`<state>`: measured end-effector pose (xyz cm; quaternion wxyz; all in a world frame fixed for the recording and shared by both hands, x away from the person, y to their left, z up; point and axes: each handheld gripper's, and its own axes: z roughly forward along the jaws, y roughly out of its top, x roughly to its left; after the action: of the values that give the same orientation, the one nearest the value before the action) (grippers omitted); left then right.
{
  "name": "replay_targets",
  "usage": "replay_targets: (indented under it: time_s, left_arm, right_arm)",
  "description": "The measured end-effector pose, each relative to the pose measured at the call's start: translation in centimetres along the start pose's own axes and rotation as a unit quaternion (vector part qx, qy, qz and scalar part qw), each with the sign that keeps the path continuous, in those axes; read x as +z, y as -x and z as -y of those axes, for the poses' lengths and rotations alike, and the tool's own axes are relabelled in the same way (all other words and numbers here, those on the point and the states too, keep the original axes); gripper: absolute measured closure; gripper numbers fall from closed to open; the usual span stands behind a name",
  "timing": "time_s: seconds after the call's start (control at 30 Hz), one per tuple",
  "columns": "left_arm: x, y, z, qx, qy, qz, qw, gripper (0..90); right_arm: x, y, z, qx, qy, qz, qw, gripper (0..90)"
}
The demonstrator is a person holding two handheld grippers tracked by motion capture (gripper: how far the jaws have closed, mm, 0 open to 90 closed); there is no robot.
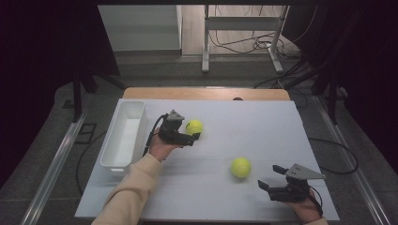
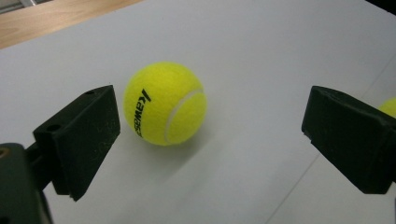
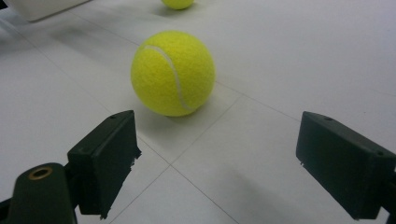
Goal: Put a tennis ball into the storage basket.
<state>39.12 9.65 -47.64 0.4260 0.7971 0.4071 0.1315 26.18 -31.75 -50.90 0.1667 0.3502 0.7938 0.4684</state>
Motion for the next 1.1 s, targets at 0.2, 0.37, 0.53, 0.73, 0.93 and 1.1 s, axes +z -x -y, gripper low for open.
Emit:
replay_targets:
  time_s: [0.2, 0.37, 0.53, 0.73, 0.93, 1.1]
  left_arm:
    - [0.7, -0.3, -0.4, 0.006, -0.009, -0.011, 0.9999, 5.1]
    - [1.4, -0.7, -0.8, 0.007, -0.012, -0.012, 0.9998, 5.1]
    - [2.2, -1.1, -1.0, 0.002, -0.023, -0.012, 0.9997, 5.1]
    - [3.1, -1.6, -1.1, -0.003, -0.030, -0.019, 0.9994, 5.1]
    - [3.8, -2.0, -1.0, -0.006, -0.037, -0.021, 0.9991, 5.1]
    - [4.4, -2.1, -1.0, -0.008, -0.042, -0.017, 0.9989, 5.1]
  right_arm:
    - [0.1, 0.0, 0.0, 0.000, -0.001, 0.000, 1.0000, 13.4]
    - [0.1, 0.0, 0.0, 0.000, 0.000, 0.000, 1.0000, 13.5]
    - [0.1, 0.0, 0.0, -0.001, -0.001, 0.000, 1.0000, 13.5]
    - [0.1, 0.0, 0.0, -0.001, -0.002, 0.001, 1.0000, 13.6]
    - [0.1, 0.0, 0.0, 0.000, -0.005, 0.003, 1.0000, 13.6]
    - [0.1, 0.0, 0.0, 0.000, -0.004, 0.002, 1.0000, 13.6]
